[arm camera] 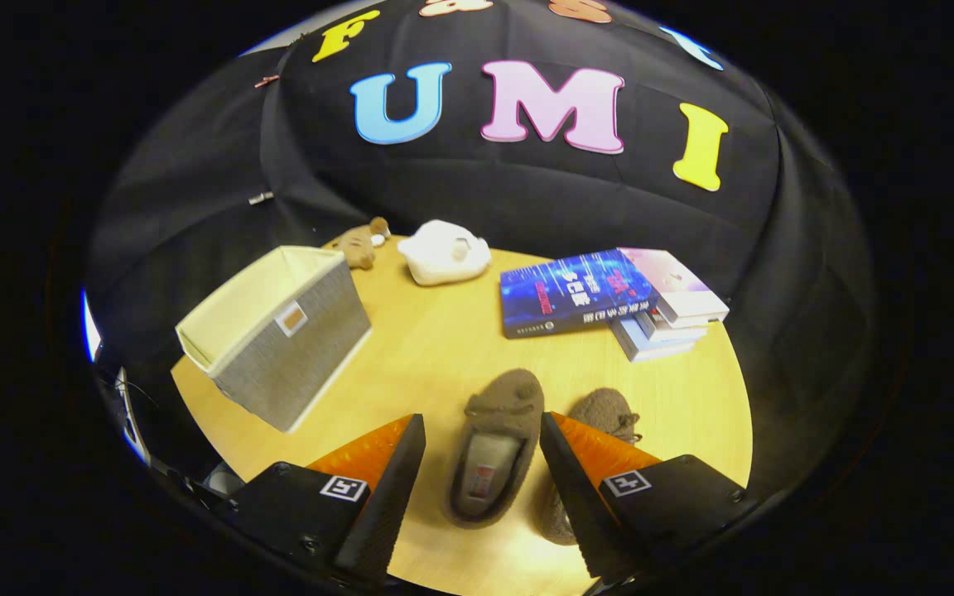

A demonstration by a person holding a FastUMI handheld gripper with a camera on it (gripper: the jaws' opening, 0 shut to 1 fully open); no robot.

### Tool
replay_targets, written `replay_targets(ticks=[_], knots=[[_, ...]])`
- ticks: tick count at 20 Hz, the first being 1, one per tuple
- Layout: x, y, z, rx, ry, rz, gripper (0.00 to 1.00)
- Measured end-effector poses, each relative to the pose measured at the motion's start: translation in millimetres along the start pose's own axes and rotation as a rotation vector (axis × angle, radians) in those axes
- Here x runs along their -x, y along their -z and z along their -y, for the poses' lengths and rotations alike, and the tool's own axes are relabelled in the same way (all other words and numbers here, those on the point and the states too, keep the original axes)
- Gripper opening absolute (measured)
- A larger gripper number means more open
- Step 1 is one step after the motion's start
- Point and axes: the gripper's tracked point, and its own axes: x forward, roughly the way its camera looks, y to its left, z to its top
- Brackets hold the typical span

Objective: Open the storage box then place both shoes into the box .Put the left shoe in first, then the right shoe, with the right side of both shoes facing outward in a uniform manner.

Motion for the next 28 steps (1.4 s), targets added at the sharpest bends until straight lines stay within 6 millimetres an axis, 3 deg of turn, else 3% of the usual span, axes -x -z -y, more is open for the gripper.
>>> replay_targets(ticks=[5, 12, 15, 18, 21, 24, 28], knots=[[-46, 41, 26, 0.048, 0.060, -0.098, 0.77], [-101, 56, 44, 0.031, 0.106, -0.145, 0.68], [-118, 66, 45, -0.021, 0.123, -0.180, 0.37], [-121, 68, 48, -0.080, 0.140, -0.200, 0.10], [-108, 59, 34, -0.137, 0.076, -0.204, 0.06], [-88, 38, 24, -0.121, 0.066, -0.153, 0.05], [-51, -26, -9, -0.141, 0.013, -0.059, 0.05]])
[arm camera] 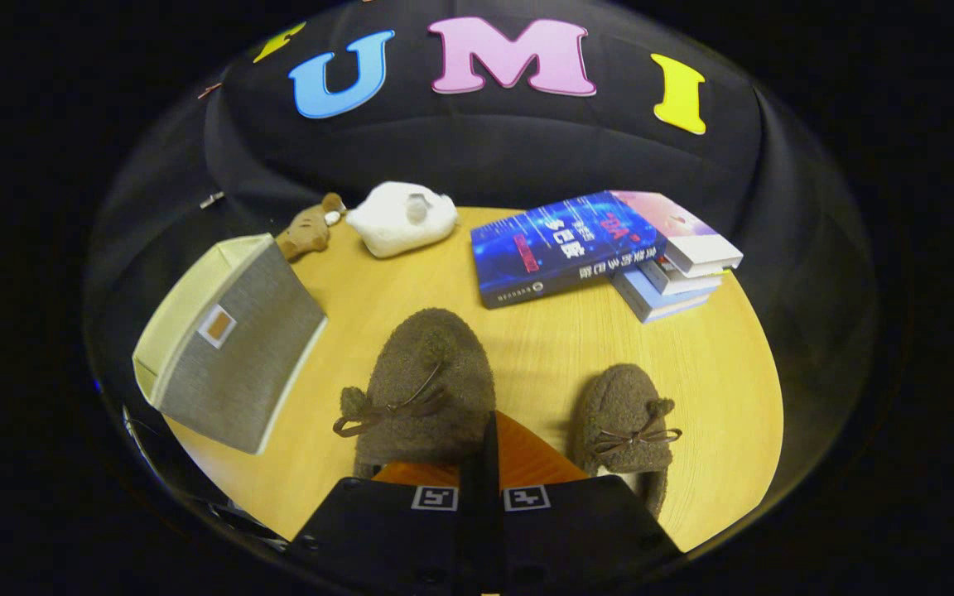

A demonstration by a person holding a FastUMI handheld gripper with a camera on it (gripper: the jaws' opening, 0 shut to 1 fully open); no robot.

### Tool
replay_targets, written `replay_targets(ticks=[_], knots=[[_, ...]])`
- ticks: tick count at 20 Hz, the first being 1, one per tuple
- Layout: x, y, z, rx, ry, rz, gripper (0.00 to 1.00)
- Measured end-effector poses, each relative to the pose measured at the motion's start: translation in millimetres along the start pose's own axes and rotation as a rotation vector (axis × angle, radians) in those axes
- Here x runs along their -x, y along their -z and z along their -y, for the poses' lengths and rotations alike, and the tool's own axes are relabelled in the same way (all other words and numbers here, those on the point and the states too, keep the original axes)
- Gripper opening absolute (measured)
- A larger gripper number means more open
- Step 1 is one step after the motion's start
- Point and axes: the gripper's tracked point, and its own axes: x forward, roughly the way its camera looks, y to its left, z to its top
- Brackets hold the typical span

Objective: Open the storage box then place both shoes into the box .Put the left shoe in first, then the right shoe, with the right side of both shoes facing outward in a uniform manner.

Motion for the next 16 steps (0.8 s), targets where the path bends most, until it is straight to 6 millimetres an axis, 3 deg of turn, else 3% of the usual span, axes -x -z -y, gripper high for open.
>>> replay_targets(ticks=[5, 9, 12, 16], knots=[[44, -84, -85, 0.001, -0.079, 0.084, 0.05], [55, -128, -166, -0.011, -0.147, 0.104, 0.05], [44, -141, -223, -0.051, -0.192, 0.089, 0.05], [4, -131, -287, -0.132, -0.208, 0.028, 0.05]])
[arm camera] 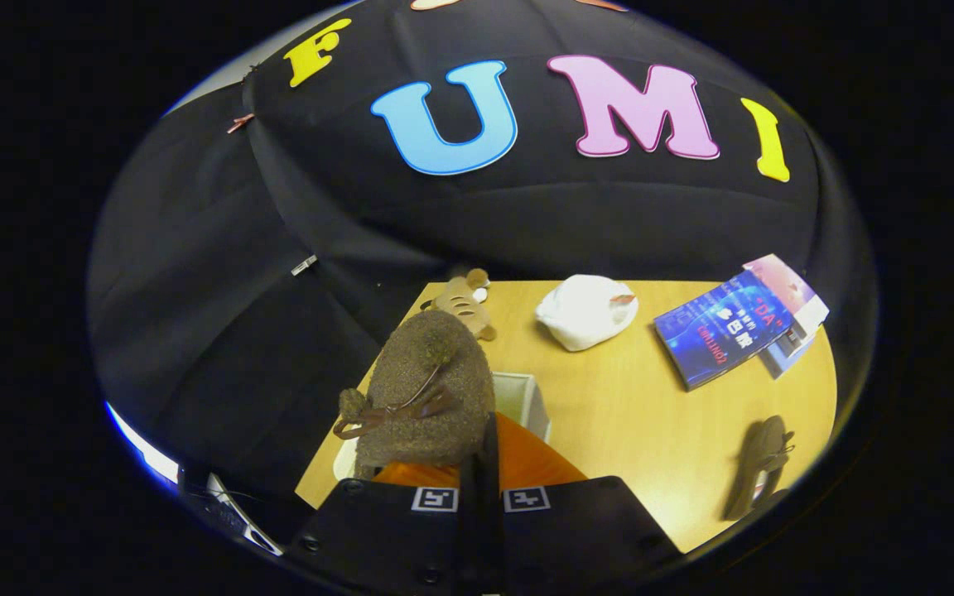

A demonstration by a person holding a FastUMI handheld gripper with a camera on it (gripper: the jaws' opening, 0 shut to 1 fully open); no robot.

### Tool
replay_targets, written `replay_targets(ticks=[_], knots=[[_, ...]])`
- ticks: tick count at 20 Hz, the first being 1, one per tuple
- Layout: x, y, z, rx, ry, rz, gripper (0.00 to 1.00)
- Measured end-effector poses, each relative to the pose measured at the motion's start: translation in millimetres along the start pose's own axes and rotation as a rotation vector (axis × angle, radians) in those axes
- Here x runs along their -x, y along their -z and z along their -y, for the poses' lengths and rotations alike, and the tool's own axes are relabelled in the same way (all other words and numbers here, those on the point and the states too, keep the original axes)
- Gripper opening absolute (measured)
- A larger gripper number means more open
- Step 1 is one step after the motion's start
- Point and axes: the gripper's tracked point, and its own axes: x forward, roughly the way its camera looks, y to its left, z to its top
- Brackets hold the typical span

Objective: Open the storage box then place both shoes into the box .Put the left shoe in first, then the right shoe, with the right side of both shoes facing outward in a uniform manner.

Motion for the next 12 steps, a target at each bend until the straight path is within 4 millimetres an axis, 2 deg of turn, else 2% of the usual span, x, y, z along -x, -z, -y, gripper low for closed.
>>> replay_targets(ticks=[2, 4, 8, 12], knots=[[-27, 16, -17, -0.013, 0.019, -0.026, 0.05], [-52, 36, -26, -0.009, 0.052, -0.054, 0.05], [-92, 81, -22, -0.068, 0.149, -0.124, 0.06], [-118, 102, -18, -0.104, 0.214, -0.151, 0.06]])
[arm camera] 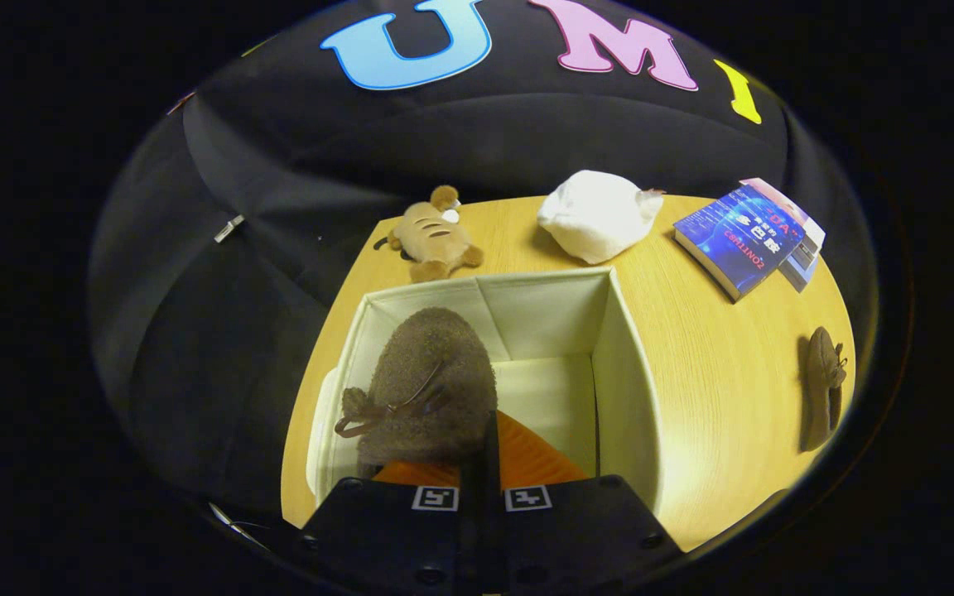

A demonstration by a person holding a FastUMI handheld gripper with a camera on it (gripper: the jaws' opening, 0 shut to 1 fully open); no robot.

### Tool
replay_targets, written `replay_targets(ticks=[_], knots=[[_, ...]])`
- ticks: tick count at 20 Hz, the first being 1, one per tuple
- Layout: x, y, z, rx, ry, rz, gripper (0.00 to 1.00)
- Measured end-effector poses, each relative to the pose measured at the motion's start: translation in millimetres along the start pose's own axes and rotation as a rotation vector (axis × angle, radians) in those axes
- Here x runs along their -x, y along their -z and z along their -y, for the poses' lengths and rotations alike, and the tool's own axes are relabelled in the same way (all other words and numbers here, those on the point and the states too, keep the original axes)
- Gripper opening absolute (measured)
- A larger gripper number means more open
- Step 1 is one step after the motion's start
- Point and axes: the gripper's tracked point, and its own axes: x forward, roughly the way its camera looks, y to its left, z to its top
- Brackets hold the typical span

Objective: Open the storage box then place both shoes into the box .Put the left shoe in first, then the right shoe, with the right side of both shoes facing outward in a uniform manner.

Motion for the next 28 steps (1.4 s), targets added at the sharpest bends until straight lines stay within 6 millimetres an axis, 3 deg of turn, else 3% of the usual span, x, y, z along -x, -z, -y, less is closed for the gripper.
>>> replay_targets(ticks=[6, 10, 13, 17, 21, 23, 26, 28], knots=[[-16, 12, -11, 0.005, -0.009, -0.011, 0.08], [-14, 32, -25, 0.026, -0.076, -0.094, 0.49], [-15, 37, -30, 0.031, -0.116, -0.130, 0.79], [-3, 31, -33, 0.014, -0.155, -0.136, 1.00], [14, 23, -33, 0.034, -0.196, -0.104, 0.99], [31, 4, -30, 0.060, -0.229, -0.044, 0.99], [70, -21, -16, 0.130, -0.286, 0.048, 0.99], [99, -44, 8, 0.174, -0.298, 0.144, 0.99]])
